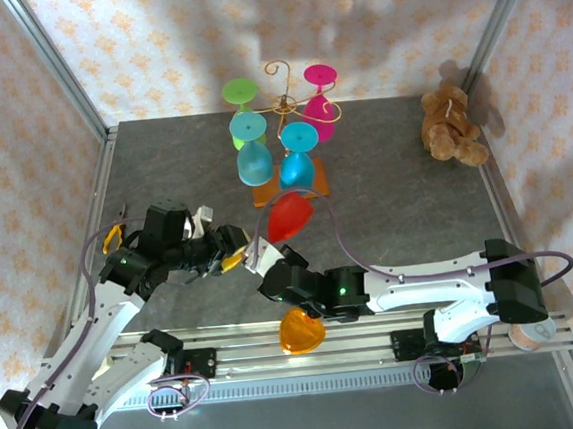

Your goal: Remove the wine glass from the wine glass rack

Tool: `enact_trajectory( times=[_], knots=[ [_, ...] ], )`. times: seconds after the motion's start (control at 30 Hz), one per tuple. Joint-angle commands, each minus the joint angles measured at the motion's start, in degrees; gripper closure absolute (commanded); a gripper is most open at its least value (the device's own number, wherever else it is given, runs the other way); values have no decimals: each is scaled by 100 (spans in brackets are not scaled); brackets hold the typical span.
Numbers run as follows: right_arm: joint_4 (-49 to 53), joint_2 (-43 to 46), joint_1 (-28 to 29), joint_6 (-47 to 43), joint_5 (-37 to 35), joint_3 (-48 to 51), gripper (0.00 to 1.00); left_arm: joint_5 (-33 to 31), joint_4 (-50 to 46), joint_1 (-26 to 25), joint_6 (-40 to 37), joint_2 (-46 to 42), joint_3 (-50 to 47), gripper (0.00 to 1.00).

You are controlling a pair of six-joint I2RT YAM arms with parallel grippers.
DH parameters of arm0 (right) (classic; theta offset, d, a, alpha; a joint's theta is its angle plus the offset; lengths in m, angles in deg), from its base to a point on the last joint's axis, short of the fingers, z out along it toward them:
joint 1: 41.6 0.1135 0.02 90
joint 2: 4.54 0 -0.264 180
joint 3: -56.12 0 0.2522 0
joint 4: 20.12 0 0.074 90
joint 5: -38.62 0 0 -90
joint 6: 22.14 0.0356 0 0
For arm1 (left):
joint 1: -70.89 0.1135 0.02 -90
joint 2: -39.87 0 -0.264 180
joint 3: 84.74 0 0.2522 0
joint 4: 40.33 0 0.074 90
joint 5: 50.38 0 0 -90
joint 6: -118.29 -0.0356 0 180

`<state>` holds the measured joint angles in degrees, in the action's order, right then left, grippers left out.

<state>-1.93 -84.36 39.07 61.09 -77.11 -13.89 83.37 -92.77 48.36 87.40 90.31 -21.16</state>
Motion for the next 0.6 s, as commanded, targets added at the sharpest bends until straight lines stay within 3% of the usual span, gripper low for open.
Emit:
enact_trajectory(
  times=[0.0, 0.57],
  knots=[
    [-218, -28, 55, -178, -281, -237, 100, 161, 214, -40, 49, 54, 208, 49],
    [-423, -108, 98, -613, -303, -518, 100, 136, 457, -41, 65, 177, 119, 65]
  ],
)
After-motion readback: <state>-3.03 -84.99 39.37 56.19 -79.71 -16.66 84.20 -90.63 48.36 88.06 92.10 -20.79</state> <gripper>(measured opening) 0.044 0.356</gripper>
